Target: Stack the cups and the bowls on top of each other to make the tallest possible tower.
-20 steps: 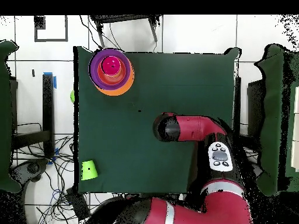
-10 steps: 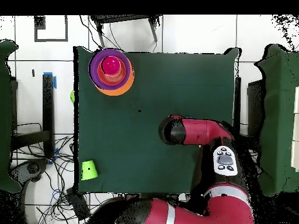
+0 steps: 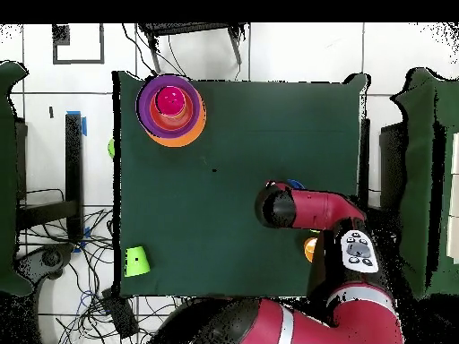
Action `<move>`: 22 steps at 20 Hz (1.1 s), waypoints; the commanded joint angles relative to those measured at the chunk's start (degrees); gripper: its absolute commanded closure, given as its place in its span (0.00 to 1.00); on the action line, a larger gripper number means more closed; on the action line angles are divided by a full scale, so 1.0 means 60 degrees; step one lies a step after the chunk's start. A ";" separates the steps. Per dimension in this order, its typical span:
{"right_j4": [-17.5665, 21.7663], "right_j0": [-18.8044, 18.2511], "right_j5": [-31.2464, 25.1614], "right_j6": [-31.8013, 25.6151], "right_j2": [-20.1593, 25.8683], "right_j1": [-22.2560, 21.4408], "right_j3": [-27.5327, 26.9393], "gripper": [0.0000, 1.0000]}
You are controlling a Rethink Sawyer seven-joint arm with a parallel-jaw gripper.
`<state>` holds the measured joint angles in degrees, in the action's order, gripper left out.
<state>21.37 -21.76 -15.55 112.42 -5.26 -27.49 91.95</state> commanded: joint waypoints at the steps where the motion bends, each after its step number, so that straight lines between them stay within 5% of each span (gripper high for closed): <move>1: -0.0050 -0.0092 0.0786 0.1054 0.0916 0.0551 0.0777 0.00; 22: -0.0170 0.0066 0.0035 0.0603 0.0903 -0.0032 0.0825 0.00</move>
<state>21.35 -22.48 -12.83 112.42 -5.25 -27.08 95.73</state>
